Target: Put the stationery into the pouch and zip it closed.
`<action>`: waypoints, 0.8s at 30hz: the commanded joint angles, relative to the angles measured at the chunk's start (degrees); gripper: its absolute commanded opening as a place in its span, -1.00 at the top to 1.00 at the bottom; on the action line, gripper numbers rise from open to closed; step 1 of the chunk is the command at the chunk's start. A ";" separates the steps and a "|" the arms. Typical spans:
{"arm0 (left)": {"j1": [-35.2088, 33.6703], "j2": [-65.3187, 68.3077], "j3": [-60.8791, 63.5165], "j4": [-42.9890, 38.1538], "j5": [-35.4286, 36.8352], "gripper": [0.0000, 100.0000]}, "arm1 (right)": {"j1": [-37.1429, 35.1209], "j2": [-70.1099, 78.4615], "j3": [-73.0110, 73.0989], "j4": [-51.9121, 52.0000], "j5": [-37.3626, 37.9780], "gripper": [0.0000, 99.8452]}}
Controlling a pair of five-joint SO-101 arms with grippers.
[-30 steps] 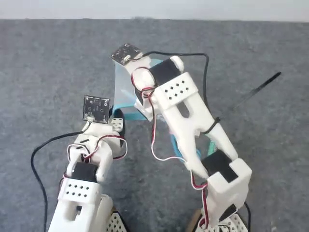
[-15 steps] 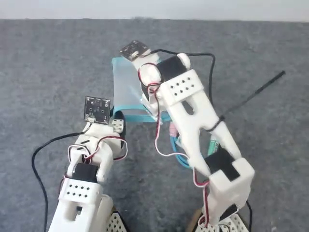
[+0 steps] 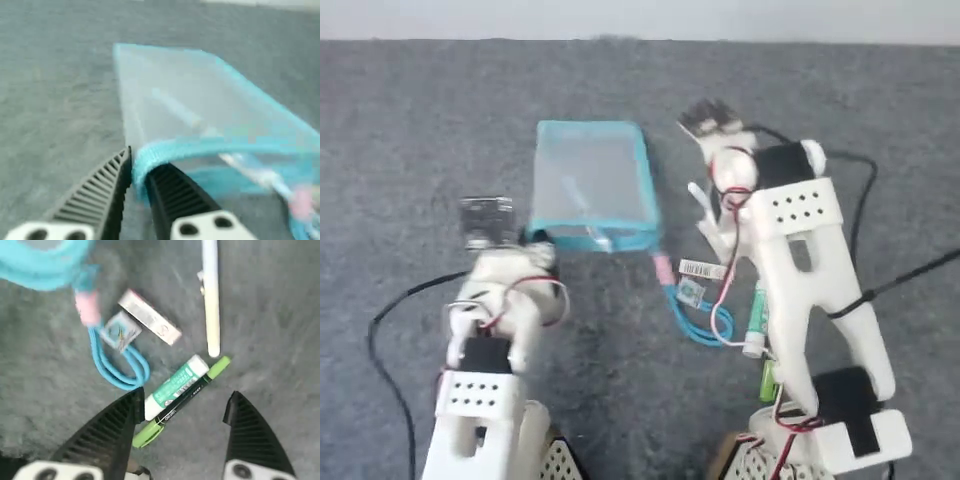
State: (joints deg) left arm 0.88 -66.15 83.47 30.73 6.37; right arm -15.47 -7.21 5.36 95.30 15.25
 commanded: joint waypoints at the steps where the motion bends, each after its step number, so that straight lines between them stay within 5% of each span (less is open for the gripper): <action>1: 9.67 -0.18 -2.42 1.41 -4.57 0.98 | 3.82 -2.86 9.23 -6.64 1.67 0.51; 8: -15.21 0.26 -5.58 -2.29 7.03 0.98 | 5.49 -3.38 21.10 -14.20 1.67 0.50; 14: 0.26 -0.18 -3.65 -0.18 -5.54 0.98 | 5.76 -3.38 21.98 -14.55 1.23 0.50; 24: -8.00 -0.18 -4.62 -2.02 0.79 0.98 | 5.93 -2.86 24.79 -14.90 -3.60 0.51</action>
State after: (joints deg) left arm -6.51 -66.07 81.54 30.55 6.37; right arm -9.93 -7.38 29.71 80.70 13.93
